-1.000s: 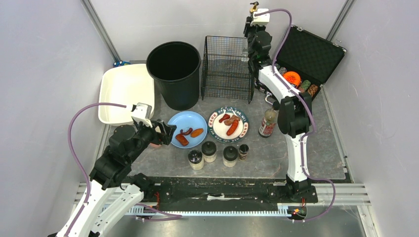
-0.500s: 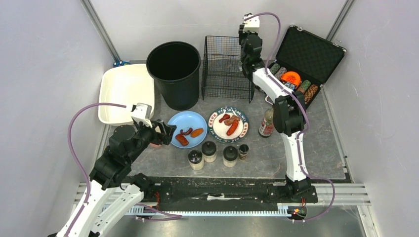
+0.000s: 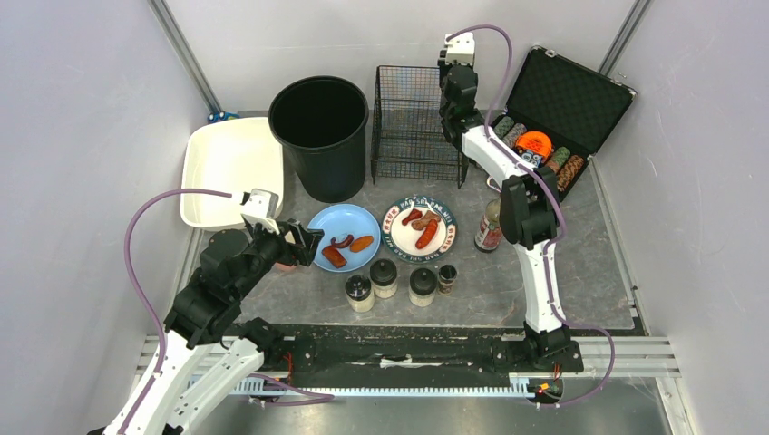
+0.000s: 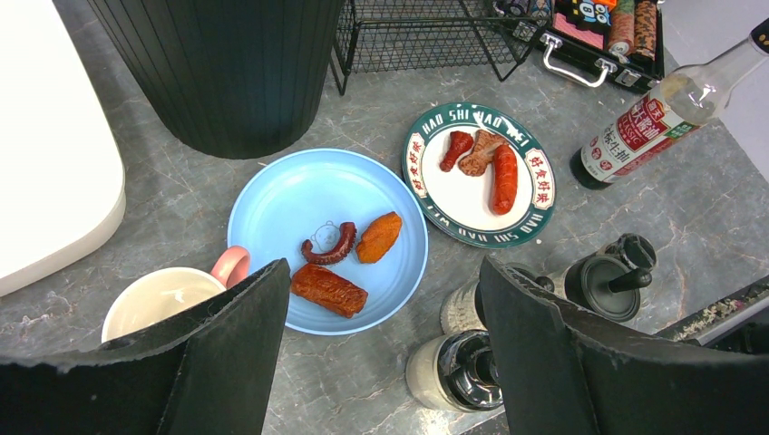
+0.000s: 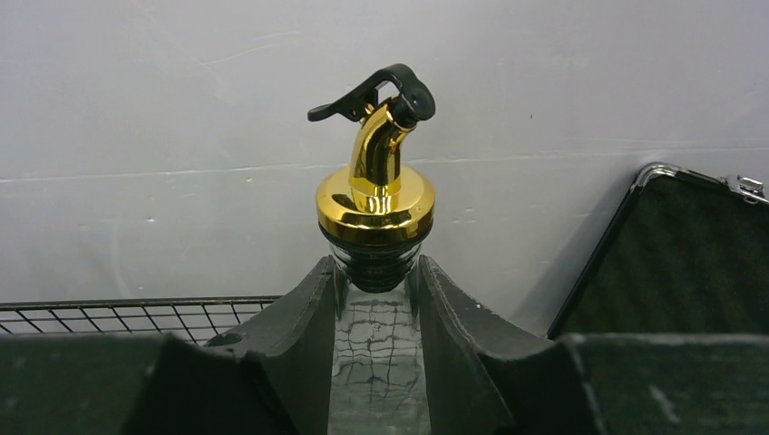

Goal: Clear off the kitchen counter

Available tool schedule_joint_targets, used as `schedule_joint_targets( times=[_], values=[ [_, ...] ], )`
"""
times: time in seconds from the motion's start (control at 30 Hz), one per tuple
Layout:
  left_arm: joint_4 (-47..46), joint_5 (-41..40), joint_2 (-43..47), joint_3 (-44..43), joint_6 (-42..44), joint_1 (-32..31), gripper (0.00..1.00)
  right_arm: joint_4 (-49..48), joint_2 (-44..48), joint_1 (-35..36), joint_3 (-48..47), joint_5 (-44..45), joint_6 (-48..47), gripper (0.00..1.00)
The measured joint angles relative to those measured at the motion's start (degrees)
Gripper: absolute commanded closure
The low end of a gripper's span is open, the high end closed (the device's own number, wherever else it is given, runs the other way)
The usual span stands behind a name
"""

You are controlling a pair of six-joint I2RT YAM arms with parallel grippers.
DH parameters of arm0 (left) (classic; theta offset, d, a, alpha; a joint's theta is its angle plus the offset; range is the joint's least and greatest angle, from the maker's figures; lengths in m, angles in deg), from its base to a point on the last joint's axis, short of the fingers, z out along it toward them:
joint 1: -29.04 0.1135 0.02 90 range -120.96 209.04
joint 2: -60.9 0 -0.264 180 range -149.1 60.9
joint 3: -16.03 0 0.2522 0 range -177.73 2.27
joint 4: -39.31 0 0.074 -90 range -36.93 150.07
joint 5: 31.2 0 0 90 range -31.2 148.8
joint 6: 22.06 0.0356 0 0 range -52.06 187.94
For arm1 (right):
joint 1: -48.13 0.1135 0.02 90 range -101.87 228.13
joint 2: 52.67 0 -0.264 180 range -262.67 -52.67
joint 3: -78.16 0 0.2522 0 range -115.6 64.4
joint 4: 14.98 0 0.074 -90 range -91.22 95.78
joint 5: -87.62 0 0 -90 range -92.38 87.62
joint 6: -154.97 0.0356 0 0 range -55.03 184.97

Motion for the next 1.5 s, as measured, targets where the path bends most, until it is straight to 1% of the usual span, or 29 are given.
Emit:
schedule_joint_targets(
  times=[0.3,0.37,0.53,0.57,0.6,0.67,0.73,0.87,0.93,1.03,1.27,1.37,1.43,1.5],
  values=[
    [0.00,0.13,0.00,0.00,0.00,0.00,0.18,0.48,-0.35,-0.15,1.11,0.61,0.98,1.00],
    [0.00,0.17,0.00,0.00,0.00,0.00,0.18,-0.81,-0.35,-0.26,2.23,0.59,1.51,0.95],
    [-0.02,0.26,0.00,0.00,0.00,0.00,0.18,-3.91,0.17,-0.66,4.44,0.70,2.40,0.91],
    [-0.02,0.26,0.00,0.00,0.00,0.00,0.18,-4.31,0.44,-0.74,5.05,0.72,2.62,0.88],
    [-0.02,0.28,0.00,0.00,0.00,0.00,0.18,-4.79,0.74,-0.79,5.70,0.72,2.82,0.83],
    [0.00,0.28,0.00,0.00,0.00,0.00,0.18,-5.73,1.40,-0.96,7.02,0.74,3.04,0.67],
    [-0.02,0.28,0.00,0.00,0.00,0.00,0.18,-6.40,2.05,-0.96,8.20,0.76,3.28,0.57],
    [0.00,0.28,0.07,0.00,0.00,0.00,0.18,-6.38,2.51,-0.98,9.01,0.55,3.85,0.44],
    [-0.02,0.28,0.17,0.00,0.00,0.00,0.18,-6.19,2.69,-1.03,9.07,0.33,3.91,0.36],
    [0.00,0.26,0.37,0.00,0.00,0.00,0.18,-6.01,3.19,-1.03,9.18,0.09,3.93,0.30],
    [-0.02,0.28,0.66,0.00,0.00,0.00,0.18,-5.77,7.76,-1.11,12.20,-0.07,3.54,0.23],
    [0.00,0.28,0.79,0.00,0.00,0.00,0.18,-5.20,10.08,-1.11,13.40,-0.11,2.82,0.16],
    [0.00,0.28,0.92,0.00,0.00,0.00,0.18,-5.11,12.33,-1.11,15.47,-0.33,2.56,0.11],
    [-0.02,0.28,1.14,0.00,0.00,0.00,0.18,-5.18,15.39,-1.11,18.97,-0.57,2.36,0.11]
  ],
)
